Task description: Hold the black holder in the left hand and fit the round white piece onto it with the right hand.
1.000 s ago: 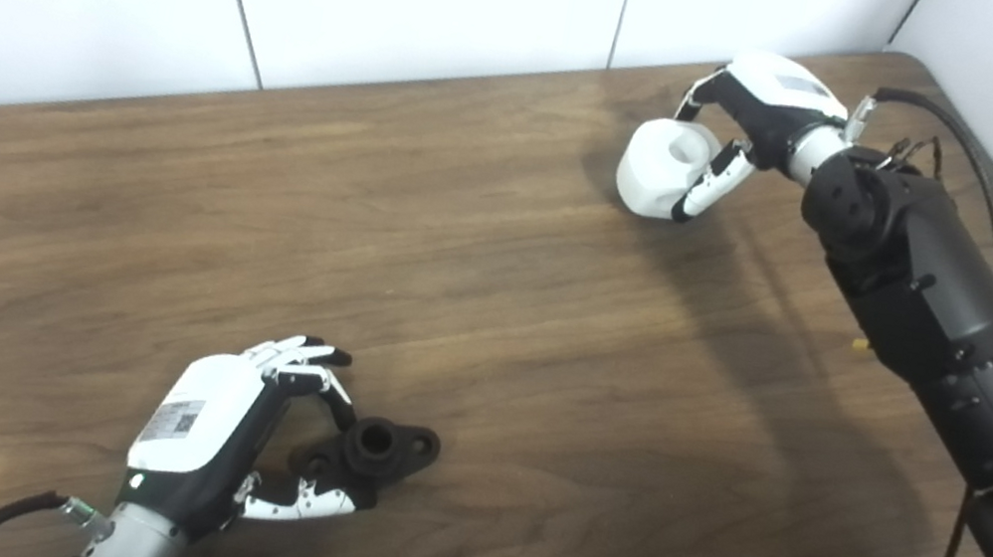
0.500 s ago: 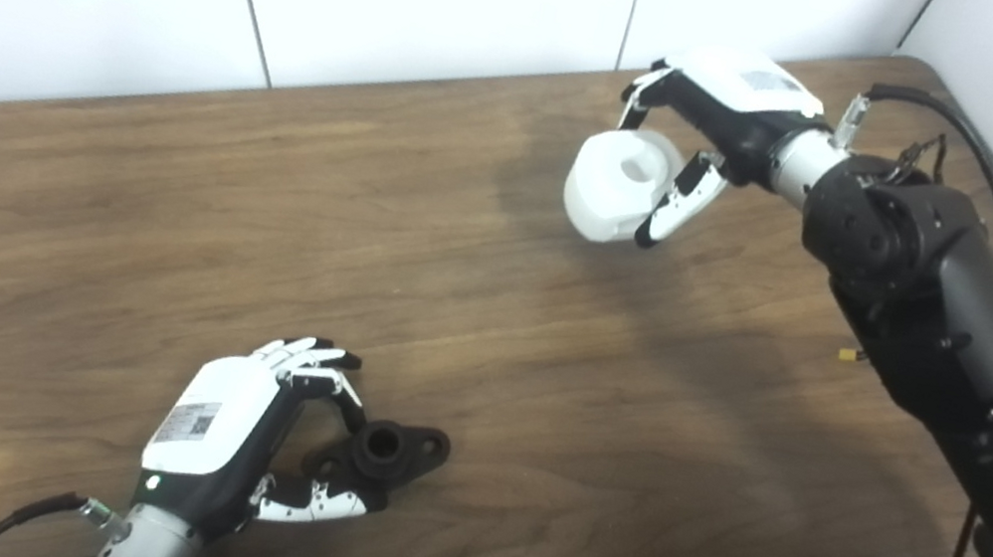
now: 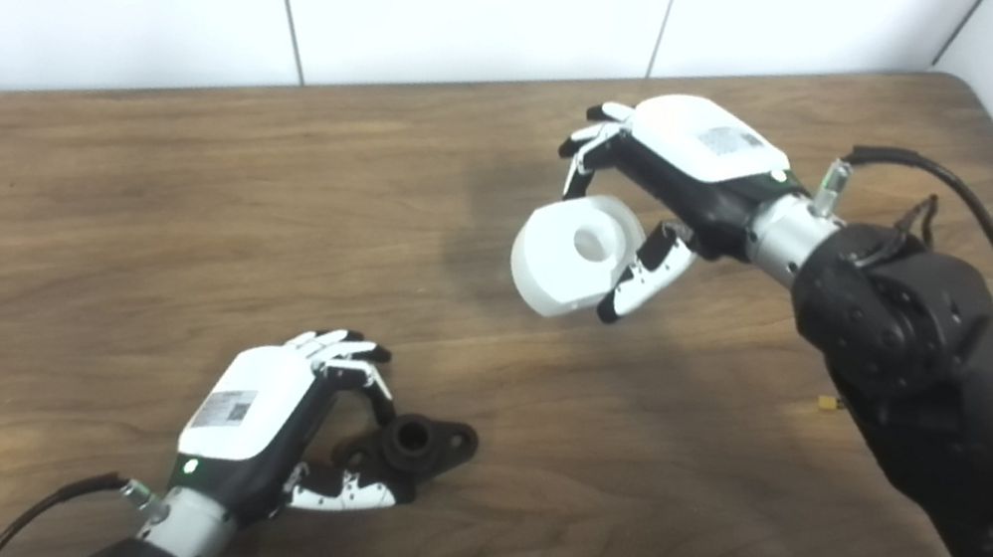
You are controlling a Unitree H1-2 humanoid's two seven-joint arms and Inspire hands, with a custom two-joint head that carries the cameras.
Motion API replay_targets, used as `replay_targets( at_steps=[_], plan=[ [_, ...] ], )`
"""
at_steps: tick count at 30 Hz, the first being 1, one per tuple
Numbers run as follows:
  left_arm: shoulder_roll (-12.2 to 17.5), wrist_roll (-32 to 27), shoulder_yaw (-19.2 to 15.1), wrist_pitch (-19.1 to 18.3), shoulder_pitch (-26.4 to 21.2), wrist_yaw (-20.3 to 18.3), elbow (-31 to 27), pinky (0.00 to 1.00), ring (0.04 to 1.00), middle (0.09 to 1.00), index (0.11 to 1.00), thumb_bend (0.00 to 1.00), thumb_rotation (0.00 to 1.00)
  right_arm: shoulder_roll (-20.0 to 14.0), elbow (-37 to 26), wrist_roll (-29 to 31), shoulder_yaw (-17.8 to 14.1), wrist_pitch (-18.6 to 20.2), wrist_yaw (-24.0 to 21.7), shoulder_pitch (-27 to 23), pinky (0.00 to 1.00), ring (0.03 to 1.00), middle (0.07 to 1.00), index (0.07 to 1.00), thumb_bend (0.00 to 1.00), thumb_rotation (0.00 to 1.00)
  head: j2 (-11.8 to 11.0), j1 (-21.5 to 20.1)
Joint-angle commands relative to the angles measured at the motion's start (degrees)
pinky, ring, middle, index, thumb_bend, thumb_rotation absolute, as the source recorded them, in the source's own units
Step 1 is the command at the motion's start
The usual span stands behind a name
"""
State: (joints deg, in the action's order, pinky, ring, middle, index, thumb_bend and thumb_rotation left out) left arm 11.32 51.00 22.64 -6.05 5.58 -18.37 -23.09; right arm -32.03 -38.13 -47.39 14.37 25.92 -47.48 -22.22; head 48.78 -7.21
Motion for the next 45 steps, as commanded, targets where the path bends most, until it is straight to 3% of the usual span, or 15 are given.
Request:
replay_targets(
  at_steps=[1, 10, 22, 34, 45],
  plan=[
    [-0.17, 0.25, 0.79, -1.59, 0.33, -2.02, 1.92, 0.89, 0.893, 0.819, 0.489, 0.52, 0.05, 0.03, -3.14, -0.66, -0.82, -0.65, -0.49, -1.05, 0.96, 0.953, 0.841, 0.486, 0.52, 0.15, 0.08, 0.09],
    [-1.66, 1.69, 1.49, -1.81, -0.73, -2.01, 3.33, 0.91, 0.892, 0.818, 0.489, 0.52, 0.05, 2.15, -8.54, 0.32, -1.63, 0.43, -5.78, -1.03, 0.97, 0.964, 0.845, 0.486, 0.52, 0.15, 2.20, 4.39],
    [-2.08, 2.69, 2.51, -3.80, -1.83, -3.44, 3.36, 0.91, 0.899, 0.821, 0.489, 0.52, 0.06, 6.54, -12.55, -1.11, -5.88, 0.93, -16.60, -4.71, 0.99, 0.985, 0.859, 0.486, 0.52, 0.15, 4.25, 7.18],
    [-1.99, 2.95, 2.77, -4.13, -2.13, -3.86, 3.13, 0.90, 0.898, 0.821, 0.489, 0.52, 0.06, 10.50, -13.10, -1.54, -4.81, 0.63, -17.39, -3.96, 0.96, 0.978, 0.856, 0.485, 0.52, 0.15, 4.89, 7.68],
    [-1.97, 2.88, 3.09, -4.67, -2.34, -4.16, 2.94, 0.91, 0.900, 0.821, 0.489, 0.52, 0.06, 11.82, -11.87, -2.45, -1.38, -2.25, -16.02, -2.01, 0.95, 0.967, 0.844, 0.486, 0.52, 0.15, 5.21, 7.75]
  ],
)
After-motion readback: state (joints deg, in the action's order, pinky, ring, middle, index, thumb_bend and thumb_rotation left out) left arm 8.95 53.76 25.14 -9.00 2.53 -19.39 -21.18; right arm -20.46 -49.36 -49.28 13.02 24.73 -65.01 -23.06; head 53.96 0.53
